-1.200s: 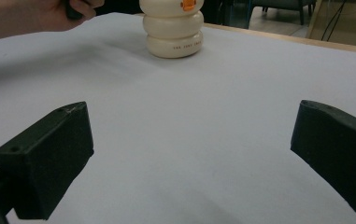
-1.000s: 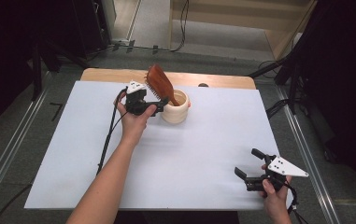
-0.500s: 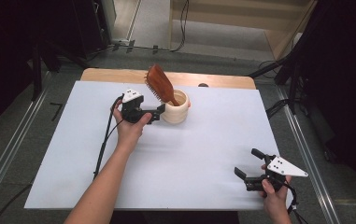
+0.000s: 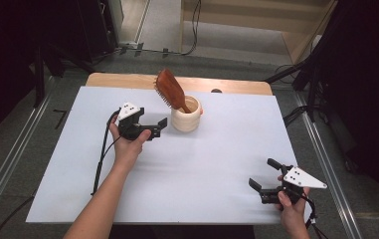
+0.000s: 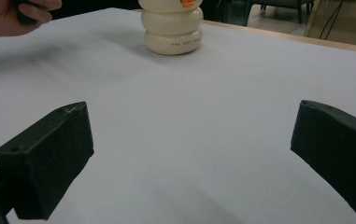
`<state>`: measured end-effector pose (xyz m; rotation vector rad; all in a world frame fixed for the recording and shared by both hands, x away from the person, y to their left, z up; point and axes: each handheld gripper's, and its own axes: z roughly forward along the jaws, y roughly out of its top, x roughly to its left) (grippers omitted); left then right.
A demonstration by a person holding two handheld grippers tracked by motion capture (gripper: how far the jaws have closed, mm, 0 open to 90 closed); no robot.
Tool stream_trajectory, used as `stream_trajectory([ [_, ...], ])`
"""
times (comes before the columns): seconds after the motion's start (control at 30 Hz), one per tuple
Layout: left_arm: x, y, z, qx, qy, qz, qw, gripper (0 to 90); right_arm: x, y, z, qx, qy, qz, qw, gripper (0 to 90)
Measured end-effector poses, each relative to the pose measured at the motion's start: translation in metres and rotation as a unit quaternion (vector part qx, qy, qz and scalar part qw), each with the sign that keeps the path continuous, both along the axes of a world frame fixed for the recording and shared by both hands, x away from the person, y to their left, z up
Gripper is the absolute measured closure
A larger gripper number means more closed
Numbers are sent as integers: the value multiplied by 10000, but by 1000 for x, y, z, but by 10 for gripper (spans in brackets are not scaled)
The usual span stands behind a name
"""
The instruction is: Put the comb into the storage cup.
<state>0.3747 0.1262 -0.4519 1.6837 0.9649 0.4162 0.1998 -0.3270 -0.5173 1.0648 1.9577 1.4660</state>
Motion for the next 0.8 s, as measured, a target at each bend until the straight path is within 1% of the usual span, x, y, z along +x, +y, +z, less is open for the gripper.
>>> stream_trajectory([
  [0.07,-5,5,-1,15,-7,-14,10000,0,0,0,0,-16,0,-7,10000,0],
  [0.13,-7,6,-1,29,-16,-8,10000,0,0,0,0,-16,1,-7,10000,0],
  [0.23,-12,11,-2,-7,-24,-9,10000,0,0,1,0,-16,10,-15,10000,0],
  [0.37,-20,19,-4,18,-54,-15,10000,0,0,1,0,-38,11,-17,10000,0],
  [0.4,-24,23,-5,7,-54,-9,10000,0,0,1,0,-38,16,-22,10000,0],
  [0.43,-24,23,-5,7,-54,-9,10000,0,0,1,0,-38,16,-22,10000,0],
  [0.53,-30,28,-6,42,-72,-2,10000,0,1,1,0,-52,15,-29,10000,0],
  [0.7,-38,39,-5,-25,-79,14,10000,0,1,2,0,-65,8,-40,10000,0],
  [0.8,-44,45,-5,-21,-119,36,9999,0,1,2,0,-68,8,-56,10000,0],
])
